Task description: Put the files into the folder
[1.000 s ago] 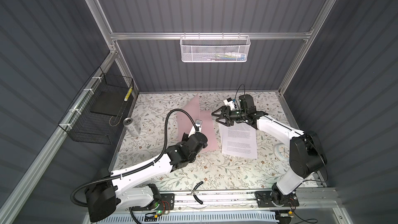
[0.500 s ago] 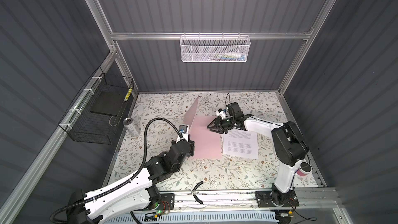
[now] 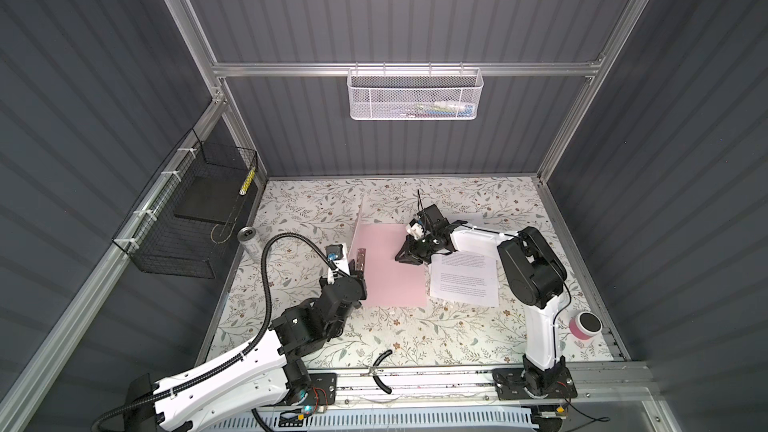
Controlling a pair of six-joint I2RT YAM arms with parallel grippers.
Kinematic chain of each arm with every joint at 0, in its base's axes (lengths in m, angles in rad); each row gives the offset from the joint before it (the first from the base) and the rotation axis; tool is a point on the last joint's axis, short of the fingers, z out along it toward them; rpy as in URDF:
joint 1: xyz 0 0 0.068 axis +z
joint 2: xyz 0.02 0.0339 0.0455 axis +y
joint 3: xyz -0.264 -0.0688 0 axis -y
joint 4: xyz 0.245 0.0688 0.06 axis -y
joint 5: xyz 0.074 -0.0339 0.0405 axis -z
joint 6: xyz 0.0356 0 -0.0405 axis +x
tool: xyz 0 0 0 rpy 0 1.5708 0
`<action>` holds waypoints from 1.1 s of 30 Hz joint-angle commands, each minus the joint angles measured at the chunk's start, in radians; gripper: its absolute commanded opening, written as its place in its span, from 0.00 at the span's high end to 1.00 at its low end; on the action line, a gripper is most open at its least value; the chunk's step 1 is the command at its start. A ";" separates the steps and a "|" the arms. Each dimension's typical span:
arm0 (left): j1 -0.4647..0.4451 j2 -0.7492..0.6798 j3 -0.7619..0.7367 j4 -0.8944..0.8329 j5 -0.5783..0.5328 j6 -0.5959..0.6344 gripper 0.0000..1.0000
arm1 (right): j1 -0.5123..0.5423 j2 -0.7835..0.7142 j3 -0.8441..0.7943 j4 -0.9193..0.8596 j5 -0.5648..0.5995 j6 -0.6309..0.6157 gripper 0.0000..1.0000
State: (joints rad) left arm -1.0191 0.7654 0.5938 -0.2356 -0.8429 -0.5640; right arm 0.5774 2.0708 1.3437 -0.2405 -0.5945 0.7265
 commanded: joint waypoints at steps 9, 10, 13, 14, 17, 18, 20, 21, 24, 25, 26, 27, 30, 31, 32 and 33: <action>0.005 -0.153 0.030 -0.570 -0.307 -0.632 1.00 | 0.003 0.028 -0.034 -0.108 0.089 -0.107 0.82; 0.005 -0.153 0.040 -0.656 -0.328 -0.715 1.00 | 0.003 0.029 -0.038 -0.106 0.086 -0.105 0.82; 0.006 -0.135 0.079 -0.992 -0.367 -1.055 0.80 | 0.003 0.031 -0.053 -0.098 0.073 -0.104 0.83; 0.005 -0.123 0.088 -1.124 -0.367 -1.195 0.50 | 0.003 0.028 -0.063 -0.095 0.067 -0.101 0.83; 0.005 -0.092 0.105 -1.359 -0.346 -1.473 0.26 | 0.006 0.004 -0.087 -0.081 0.055 -0.092 0.83; 0.005 -0.089 0.111 -1.367 -0.348 -1.472 0.25 | 0.009 -0.010 -0.089 -0.078 0.043 -0.100 0.83; 0.005 -0.091 0.133 -1.334 -0.358 -1.401 0.24 | 0.031 -0.026 -0.048 -0.121 0.047 -0.135 0.82; 0.005 -0.091 0.148 -1.312 -0.370 -1.361 0.24 | 0.049 -0.033 -0.018 -0.142 0.055 -0.152 0.82; 0.005 -0.074 0.223 -1.291 -0.402 -1.257 0.25 | 0.105 -0.048 0.070 -0.215 0.074 -0.174 0.80; 0.005 -0.066 0.255 -1.296 -0.415 -1.231 0.25 | 0.127 -0.045 0.105 -0.233 0.079 -0.180 0.78; 0.005 -0.060 0.281 -1.300 -0.427 -1.210 0.25 | 0.144 -0.040 0.140 -0.251 0.085 -0.185 0.77; 0.005 -0.056 0.309 -1.298 -0.437 -1.180 0.25 | 0.164 -0.029 0.184 -0.273 0.094 -0.189 0.76; 0.005 -0.068 0.378 -1.178 -0.455 -0.982 0.24 | 0.214 0.018 0.313 -0.322 0.108 -0.199 0.71; 0.005 -0.079 0.388 -1.097 -0.455 -0.860 0.24 | 0.228 0.041 0.361 -0.334 0.111 -0.202 0.71; 0.005 -0.088 0.392 -1.025 -0.451 -0.778 0.24 | 0.237 0.066 0.405 -0.348 0.108 -0.204 0.70; 0.005 -0.100 0.390 -0.936 -0.438 -0.670 0.24 | 0.248 0.095 0.454 -0.362 0.100 -0.208 0.69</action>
State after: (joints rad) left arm -1.0191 0.6868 0.9627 -1.3674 -1.2541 -1.5459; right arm 0.8066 2.0903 1.7092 -0.5171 -0.5083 0.5484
